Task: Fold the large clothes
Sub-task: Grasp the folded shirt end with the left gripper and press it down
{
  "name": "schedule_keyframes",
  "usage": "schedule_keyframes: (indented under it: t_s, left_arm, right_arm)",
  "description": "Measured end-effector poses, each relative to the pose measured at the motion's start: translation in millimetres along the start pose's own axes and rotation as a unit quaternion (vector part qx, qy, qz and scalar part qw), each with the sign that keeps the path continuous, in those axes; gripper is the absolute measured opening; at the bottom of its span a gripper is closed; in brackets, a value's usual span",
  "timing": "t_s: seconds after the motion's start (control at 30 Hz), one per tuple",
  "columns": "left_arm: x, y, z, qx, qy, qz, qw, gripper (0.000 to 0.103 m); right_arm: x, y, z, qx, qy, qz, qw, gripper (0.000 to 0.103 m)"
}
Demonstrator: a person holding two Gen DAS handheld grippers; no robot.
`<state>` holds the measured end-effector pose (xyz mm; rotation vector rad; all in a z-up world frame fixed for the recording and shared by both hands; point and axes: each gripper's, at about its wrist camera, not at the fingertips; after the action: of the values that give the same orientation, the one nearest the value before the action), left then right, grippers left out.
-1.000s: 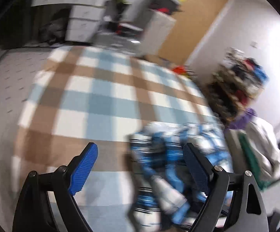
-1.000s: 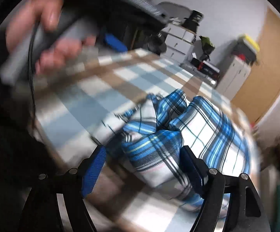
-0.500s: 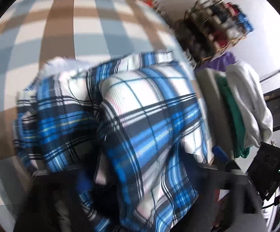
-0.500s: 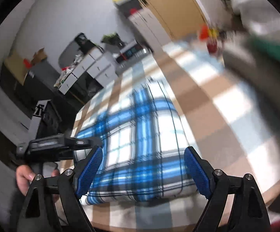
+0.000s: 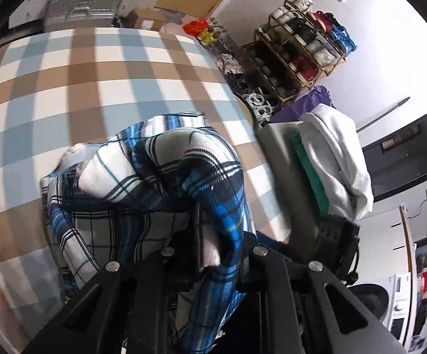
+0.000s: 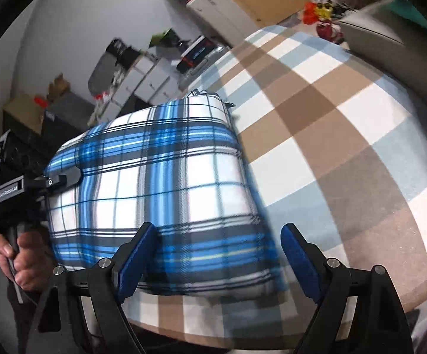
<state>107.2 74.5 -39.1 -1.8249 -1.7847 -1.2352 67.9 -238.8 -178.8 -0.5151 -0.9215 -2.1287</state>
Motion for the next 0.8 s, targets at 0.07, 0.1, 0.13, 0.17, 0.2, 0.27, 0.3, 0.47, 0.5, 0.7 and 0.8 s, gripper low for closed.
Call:
schedule_keyframes:
  t_s: [0.07, 0.1, 0.13, 0.17, 0.2, 0.27, 0.3, 0.47, 0.5, 0.7, 0.8]
  left_arm:
    - [-0.7, -9.6, 29.7, 0.023, -0.005, -0.008, 0.9997, 0.012]
    - [-2.6, -13.6, 46.6, 0.039, 0.001, -0.012, 0.9992, 0.012]
    - [-6.9, -18.5, 63.4, 0.055, 0.002, -0.010, 0.9984, 0.012]
    - [-7.1, -27.9, 78.3, 0.070, -0.001, -0.007, 0.9975, 0.012]
    - [-9.6, -37.5, 96.5, 0.088, -0.001, -0.002, 0.9962, 0.012]
    - [-10.8, -50.8, 119.0, 0.107, -0.005, 0.005, 0.9943, 0.013]
    - [-9.4, -57.0, 130.0, 0.113, -0.017, -0.001, 0.9935, 0.013]
    - [5.5, -62.9, 145.0, 0.113, -0.013, -0.023, 0.9932, 0.016]
    - [8.2, -61.2, 146.1, 0.119, -0.013, -0.022, 0.9925, 0.016]
    - [31.4, -40.3, 144.2, 0.131, 0.068, -0.010, 0.9890, 0.042]
    - [60.6, -40.7, 129.7, 0.117, 0.140, -0.047, 0.9821, 0.043]
  right_arm:
    - [-9.5, -3.2, 5.4, 0.020, -0.019, 0.015, 1.000, 0.087]
    - [-15.1, -6.2, 8.0, 0.031, -0.031, 0.025, 0.999, 0.087]
    - [-24.5, -9.6, 11.8, 0.044, -0.041, 0.044, 0.997, 0.087]
    - [-32.2, -13.5, 14.6, 0.054, -0.042, 0.061, 0.996, 0.087]
    - [-38.4, -16.6, 17.4, 0.063, -0.042, 0.072, 0.994, 0.087]
    - [-47.1, -22.0, 27.9, 0.088, -0.042, 0.084, 0.992, 0.086]
    - [-49.5, -24.6, 34.1, 0.105, -0.047, 0.084, 0.990, 0.086]
    - [-57.4, -40.6, 62.6, 0.165, -0.064, 0.087, 0.980, 0.086]
    - [-56.8, -42.2, 67.3, 0.173, -0.060, 0.085, 0.979, 0.083]
    - [-62.2, -52.8, 86.0, 0.214, -0.081, 0.077, 0.970, 0.077]
    - [-64.5, -52.1, 88.3, 0.211, -0.080, 0.079, 0.971, 0.071]
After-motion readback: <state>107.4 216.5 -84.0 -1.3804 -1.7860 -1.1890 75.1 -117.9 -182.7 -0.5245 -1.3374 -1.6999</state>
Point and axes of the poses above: each gripper's, at about its wrist camera, not at the fingertips, and x roughly against the way its jaws point, z to its left, y to its top, and after that the axes turned 1 degree about -y, right-handed
